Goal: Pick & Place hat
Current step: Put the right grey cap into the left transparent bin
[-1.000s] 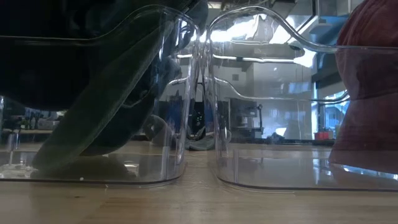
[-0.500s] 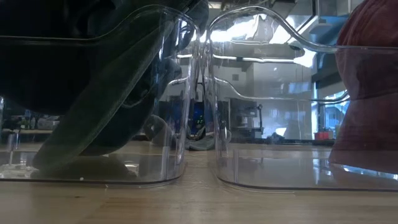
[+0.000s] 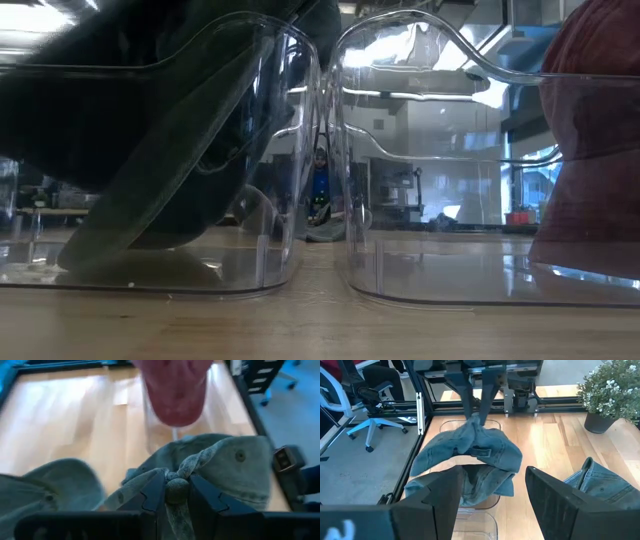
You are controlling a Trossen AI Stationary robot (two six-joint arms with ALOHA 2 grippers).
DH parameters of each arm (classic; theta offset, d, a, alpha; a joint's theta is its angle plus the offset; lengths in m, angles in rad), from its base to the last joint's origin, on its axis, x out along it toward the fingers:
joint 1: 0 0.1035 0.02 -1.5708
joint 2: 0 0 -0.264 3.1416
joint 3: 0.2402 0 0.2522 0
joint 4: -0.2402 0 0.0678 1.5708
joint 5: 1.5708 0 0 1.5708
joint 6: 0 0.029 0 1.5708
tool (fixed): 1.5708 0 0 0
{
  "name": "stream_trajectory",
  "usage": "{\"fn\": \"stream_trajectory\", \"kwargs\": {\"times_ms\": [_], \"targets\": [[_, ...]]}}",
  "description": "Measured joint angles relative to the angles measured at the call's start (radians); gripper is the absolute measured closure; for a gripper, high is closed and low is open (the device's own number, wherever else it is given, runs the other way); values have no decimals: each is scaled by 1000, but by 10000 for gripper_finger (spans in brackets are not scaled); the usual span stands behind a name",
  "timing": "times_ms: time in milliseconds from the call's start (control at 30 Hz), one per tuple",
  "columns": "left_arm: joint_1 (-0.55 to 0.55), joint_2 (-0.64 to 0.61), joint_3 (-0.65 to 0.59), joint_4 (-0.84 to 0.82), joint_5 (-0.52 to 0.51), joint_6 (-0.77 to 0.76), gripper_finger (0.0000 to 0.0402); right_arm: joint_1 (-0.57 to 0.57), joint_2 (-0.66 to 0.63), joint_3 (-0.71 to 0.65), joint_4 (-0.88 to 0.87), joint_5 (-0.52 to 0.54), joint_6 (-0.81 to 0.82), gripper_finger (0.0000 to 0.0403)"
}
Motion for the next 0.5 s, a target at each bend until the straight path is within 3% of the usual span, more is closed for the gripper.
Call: {"fn": "stream_trajectory", "kwargs": {"times_ms": [200, 500], "targets": [[-39, 32, 0, 24, 37, 16, 336, 0, 0, 0, 0, 0, 0, 182], [-103, 142, 0, 29, 25, 205, 335, 0, 0, 0, 0, 0, 0, 182]]}}
